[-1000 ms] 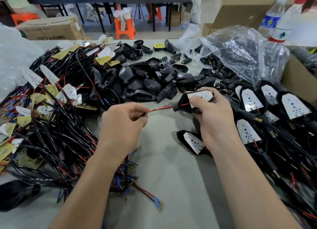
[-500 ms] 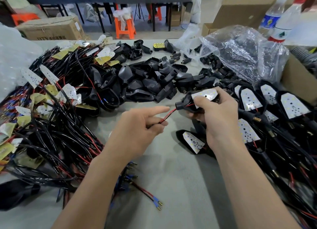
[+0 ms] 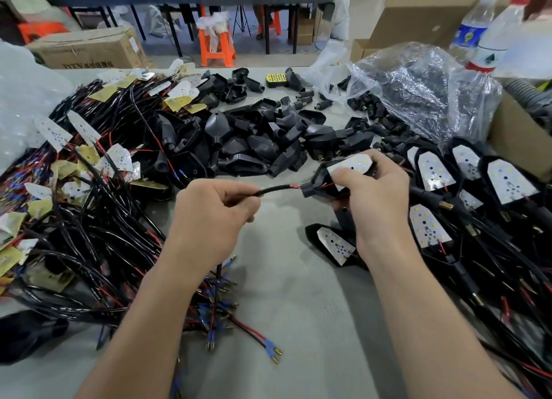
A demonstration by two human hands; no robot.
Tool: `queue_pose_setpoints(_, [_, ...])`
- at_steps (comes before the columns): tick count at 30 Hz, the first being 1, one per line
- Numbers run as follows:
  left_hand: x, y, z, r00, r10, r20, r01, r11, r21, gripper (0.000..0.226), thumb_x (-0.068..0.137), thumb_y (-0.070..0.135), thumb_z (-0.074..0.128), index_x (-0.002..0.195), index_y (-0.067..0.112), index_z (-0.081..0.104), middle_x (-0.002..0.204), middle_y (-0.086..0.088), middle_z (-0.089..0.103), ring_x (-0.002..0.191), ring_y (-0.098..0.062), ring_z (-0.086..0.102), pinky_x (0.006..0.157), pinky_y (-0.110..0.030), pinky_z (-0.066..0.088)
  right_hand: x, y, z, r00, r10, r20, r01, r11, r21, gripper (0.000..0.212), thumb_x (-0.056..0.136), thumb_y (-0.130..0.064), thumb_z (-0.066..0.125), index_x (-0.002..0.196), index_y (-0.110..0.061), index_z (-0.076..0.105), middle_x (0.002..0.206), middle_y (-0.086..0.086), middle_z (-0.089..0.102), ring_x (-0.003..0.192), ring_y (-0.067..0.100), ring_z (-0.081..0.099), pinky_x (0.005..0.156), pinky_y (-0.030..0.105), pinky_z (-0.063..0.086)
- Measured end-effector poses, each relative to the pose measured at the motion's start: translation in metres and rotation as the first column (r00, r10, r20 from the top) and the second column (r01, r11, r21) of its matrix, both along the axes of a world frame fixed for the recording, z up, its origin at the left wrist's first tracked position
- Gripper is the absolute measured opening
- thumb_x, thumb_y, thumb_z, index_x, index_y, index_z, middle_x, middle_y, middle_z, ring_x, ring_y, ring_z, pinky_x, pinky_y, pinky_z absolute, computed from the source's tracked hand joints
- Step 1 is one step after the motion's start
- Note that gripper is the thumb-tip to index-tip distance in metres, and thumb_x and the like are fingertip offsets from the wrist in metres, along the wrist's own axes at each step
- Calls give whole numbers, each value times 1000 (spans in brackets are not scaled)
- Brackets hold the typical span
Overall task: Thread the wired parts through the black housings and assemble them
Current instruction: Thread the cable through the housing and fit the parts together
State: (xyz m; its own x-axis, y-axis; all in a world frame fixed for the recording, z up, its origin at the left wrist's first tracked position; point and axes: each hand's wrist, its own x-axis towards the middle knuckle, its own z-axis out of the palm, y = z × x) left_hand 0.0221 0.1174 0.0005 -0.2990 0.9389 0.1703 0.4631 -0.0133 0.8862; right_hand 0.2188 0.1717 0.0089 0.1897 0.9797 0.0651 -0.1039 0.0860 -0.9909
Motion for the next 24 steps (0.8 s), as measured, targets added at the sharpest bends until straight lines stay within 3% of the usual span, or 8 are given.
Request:
queue_pose_setpoints(3, [10,-5,0,992,-11,-123,27,991,131,24,90,14,78,96,37,81,76,21,74,75,1,72,71,-13,56,-8,-2,-4,999,34,-6,-34,999,-5,13,71,0,65,68,-10,59,75,24,66,58,29,67,46,29,49])
queue_pose_setpoints(6, [15,-6,-2,975,-35,-219,73,983,167,20,91,15,76,104,29,82,74,28,69,79,7,68,71,-7,50,-7,-2,-5,990,22,-142,-29,999,-45,18,79,7,64,71,-9,64,76,20,69,62,29,67,52,33,54])
queue_pose_setpoints(9, [17,-7,-3,981,-35,-191,65,986,152,20,93,17,75,103,33,82,70,25,69,74,3,67,66,-13,52,-5,-1,-5,971,84,-226,-106,991,-87,19,85,10,62,78,-7,65,73,9,71,63,24,68,58,35,58])
queue_pose_setpoints(13, [17,-3,-2,996,-51,-77,64,983,171,41,91,14,76,83,55,75,68,17,71,59,-7,62,55,-22,51,-7,-2,-3,945,186,-269,-225,967,-120,15,89,9,60,84,-5,63,76,9,72,64,23,70,60,34,59])
queue_pose_setpoints(16, [15,-1,-1,996,-4,-89,20,982,187,36,91,15,77,86,51,76,76,23,73,70,-3,67,60,-11,47,-3,-2,0,939,255,-232,-289,949,-129,16,88,9,60,82,-6,64,82,12,73,68,26,70,58,32,58])
queue_pose_setpoints(19, [9,-2,-1,994,46,-99,-24,977,210,28,91,14,77,95,43,78,85,30,72,80,1,69,69,-9,50,3,-4,3,909,397,-127,-413,898,-149,24,87,10,61,72,-9,59,79,16,69,61,30,65,51,29,52])
queue_pose_setpoints(21, [4,-3,1,990,26,-135,8,970,244,26,91,11,76,99,35,80,90,31,72,85,3,69,74,-9,50,4,-6,4,888,459,-34,-457,873,-167,17,86,10,61,79,-4,56,75,19,65,53,29,60,46,27,47])
queue_pose_setpoints(24, [4,-5,2,966,-56,-252,118,964,239,22,90,8,76,100,27,82,91,23,75,88,-1,69,76,-12,50,0,-7,2,913,407,30,-398,904,-154,17,85,11,60,83,-5,55,68,12,66,47,26,56,41,26,42])
